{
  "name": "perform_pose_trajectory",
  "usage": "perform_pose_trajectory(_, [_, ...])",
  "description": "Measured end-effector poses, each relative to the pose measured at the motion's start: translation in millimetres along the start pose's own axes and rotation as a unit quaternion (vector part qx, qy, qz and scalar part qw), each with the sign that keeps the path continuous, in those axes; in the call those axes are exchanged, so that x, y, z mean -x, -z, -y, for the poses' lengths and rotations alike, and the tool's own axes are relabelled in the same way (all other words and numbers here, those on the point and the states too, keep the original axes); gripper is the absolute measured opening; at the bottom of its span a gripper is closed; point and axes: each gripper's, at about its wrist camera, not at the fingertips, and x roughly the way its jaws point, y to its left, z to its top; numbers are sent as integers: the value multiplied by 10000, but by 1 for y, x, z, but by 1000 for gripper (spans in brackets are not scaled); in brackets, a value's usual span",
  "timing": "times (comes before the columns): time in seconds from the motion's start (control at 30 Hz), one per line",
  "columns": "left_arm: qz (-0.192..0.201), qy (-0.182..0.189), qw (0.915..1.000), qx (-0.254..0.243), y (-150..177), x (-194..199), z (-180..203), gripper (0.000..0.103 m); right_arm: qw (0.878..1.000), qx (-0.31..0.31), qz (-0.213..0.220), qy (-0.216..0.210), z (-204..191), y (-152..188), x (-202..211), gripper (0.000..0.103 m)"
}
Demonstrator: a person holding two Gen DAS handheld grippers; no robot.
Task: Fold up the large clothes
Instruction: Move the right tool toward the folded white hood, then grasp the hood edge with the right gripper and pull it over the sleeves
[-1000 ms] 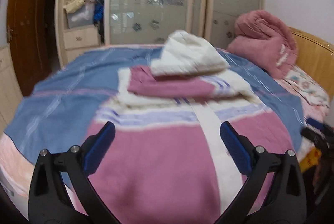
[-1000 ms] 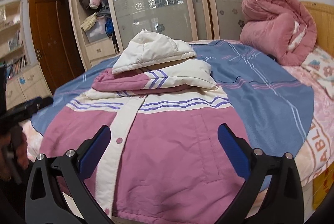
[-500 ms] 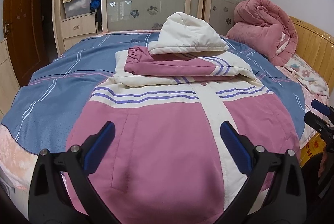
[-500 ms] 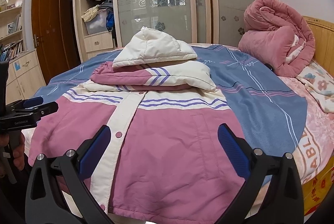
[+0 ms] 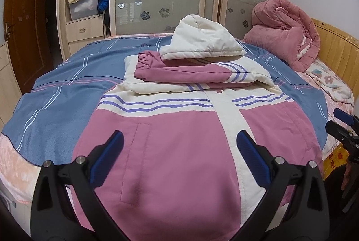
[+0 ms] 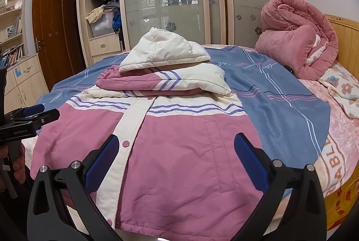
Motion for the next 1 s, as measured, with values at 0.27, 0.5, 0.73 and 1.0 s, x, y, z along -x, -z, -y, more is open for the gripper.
perform_pose_trajectory(0.27, [-2,57,9999,86,-1,-2,-6,101,9805,-1471,-365,-1251,36,-34,-29,102])
perform_pose_trajectory(0.5, [62,54,9998,180,-3,-1,-11,101,9471,-2495,-147,-2016,64,-117,-112,82])
perform_pose_trajectory(0.73, [110,11,9995,284,-6,0,-20,101,8748,-4265,-536,-2236,105,-139,-246,68])
perform_pose_trajectory(1.0, [131,67,9990,416,-11,0,-26,101,8290,-5215,-639,-1916,121,-132,-327,53])
